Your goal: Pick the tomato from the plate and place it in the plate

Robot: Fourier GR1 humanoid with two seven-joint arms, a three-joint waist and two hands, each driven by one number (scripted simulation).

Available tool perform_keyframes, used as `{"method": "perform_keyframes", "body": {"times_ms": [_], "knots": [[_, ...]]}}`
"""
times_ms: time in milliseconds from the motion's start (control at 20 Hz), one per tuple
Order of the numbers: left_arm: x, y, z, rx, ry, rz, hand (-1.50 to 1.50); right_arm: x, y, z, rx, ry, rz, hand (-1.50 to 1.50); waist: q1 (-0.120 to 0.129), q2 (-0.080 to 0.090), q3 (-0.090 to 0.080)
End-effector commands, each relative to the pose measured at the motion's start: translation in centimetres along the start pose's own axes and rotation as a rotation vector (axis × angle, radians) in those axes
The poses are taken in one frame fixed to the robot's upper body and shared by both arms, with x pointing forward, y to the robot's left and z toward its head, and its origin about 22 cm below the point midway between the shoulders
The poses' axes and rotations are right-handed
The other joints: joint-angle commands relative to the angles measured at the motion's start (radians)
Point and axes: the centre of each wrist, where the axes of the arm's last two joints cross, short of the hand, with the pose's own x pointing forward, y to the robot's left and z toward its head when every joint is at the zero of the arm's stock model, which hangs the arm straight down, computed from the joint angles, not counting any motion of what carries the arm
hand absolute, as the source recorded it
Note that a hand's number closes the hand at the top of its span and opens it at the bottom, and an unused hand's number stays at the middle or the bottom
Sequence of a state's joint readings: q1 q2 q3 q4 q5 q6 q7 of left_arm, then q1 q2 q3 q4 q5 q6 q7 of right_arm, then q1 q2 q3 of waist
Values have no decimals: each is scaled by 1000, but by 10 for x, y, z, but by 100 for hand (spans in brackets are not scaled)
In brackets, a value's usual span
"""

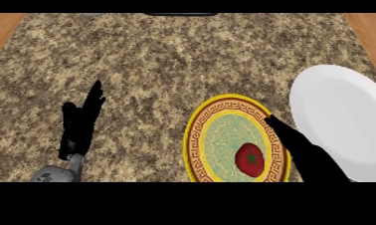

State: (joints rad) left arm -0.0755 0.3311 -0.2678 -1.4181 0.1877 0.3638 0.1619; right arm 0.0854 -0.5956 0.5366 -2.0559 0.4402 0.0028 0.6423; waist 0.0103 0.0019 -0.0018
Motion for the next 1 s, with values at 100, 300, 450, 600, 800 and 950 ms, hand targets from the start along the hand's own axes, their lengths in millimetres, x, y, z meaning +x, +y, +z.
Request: {"method": "perform_keyframes", "body": {"times_ms": [100, 300, 450, 600, 800, 950], "knots": [[-8, 5, 2, 10, 5, -2, 0, 19, -6, -11, 82, 62, 33, -150, -9, -2, 2], [0, 3, 14, 17, 15, -1, 0, 31, 9, -28, 88, 67, 46, -150, -6, -3, 2], [-13, 32, 6, 9, 5, -1, 0, 13, 15, -25, 124, 59, 43, -150, -9, -2, 2], [6, 5, 0, 11, 12, -7, 0, 17, 13, -38, 131, 58, 45, -150, -10, -2, 2], [-12, 3, -9, 4, 19, -1, 0, -3, 3, -40, 132, 66, 34, -150, -12, -2, 2], [6, 13, 16, -14, 5, 13, 0, 22, 28, -54, 140, 75, 36, -150, -4, -3, 2]]}}
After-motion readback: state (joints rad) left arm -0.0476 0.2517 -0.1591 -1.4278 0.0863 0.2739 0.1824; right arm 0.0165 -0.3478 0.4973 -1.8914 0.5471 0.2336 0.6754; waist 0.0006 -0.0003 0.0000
